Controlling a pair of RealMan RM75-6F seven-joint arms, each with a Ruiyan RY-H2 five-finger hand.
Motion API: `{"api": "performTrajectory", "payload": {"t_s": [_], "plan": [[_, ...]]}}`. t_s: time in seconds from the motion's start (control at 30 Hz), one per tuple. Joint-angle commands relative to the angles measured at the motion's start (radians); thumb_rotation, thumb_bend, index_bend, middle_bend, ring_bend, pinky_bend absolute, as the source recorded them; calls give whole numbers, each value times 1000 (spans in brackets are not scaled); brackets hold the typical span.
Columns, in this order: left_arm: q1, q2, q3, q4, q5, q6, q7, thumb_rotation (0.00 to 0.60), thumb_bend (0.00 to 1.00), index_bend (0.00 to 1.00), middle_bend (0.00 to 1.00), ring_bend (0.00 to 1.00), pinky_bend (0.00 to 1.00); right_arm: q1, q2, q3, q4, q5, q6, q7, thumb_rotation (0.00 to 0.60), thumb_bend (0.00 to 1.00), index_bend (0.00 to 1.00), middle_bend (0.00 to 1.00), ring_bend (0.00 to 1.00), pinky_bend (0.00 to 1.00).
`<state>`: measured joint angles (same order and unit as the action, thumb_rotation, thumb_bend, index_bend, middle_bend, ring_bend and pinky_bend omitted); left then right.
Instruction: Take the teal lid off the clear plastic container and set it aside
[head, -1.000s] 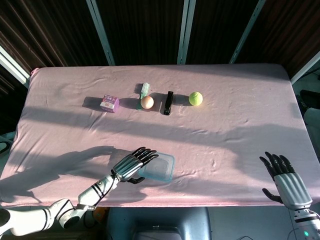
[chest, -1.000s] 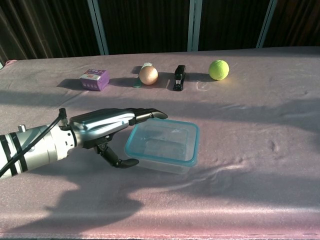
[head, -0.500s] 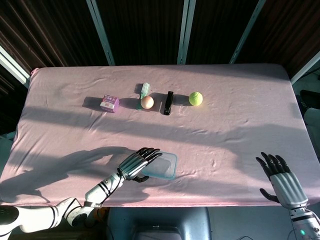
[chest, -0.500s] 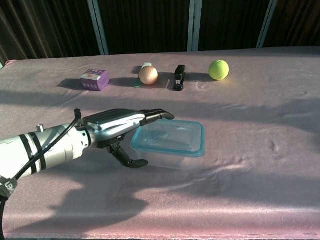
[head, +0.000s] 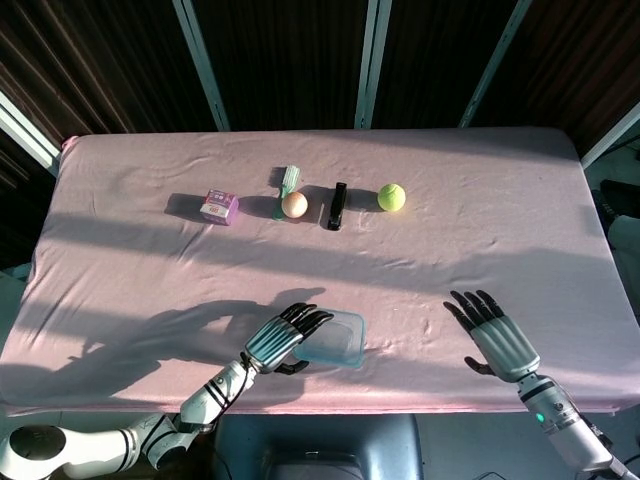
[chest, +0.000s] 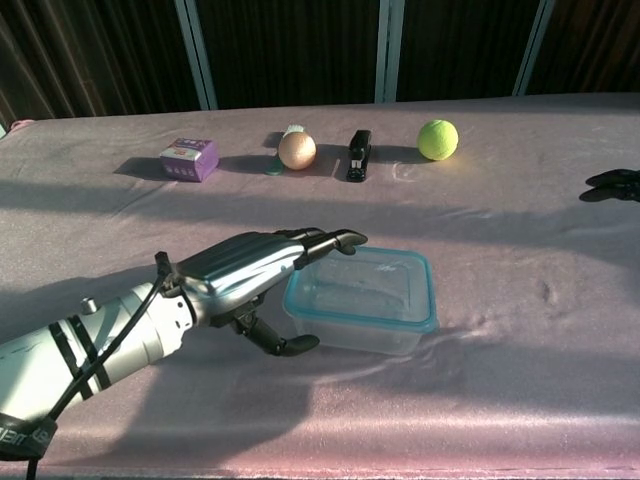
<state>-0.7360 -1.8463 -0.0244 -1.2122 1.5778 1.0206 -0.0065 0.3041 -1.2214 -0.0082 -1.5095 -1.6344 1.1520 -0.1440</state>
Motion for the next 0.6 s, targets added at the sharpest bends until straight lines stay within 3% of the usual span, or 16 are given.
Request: {"api": "performTrajectory", "payload": {"t_s": [0.03, 0.27, 0.6], "plan": [[6, -7, 0, 2, -7, 5, 19, 600, 295, 0, 172, 390, 357, 76, -78, 3, 77, -74, -38, 131, 600, 337, 250, 20, 0, 0], [17, -16, -4, 2, -14, 24, 33, 600, 296, 0, 165, 356, 340, 161, -192, -33, 193, -185, -12, 339, 600, 341, 382, 80, 0, 0], [24, -20, -3, -4, -11, 39, 59, 600, 299, 0, 162, 353, 338, 216, -290, -54, 268, -239, 18, 418, 600, 389, 424, 110, 0, 0]]}}
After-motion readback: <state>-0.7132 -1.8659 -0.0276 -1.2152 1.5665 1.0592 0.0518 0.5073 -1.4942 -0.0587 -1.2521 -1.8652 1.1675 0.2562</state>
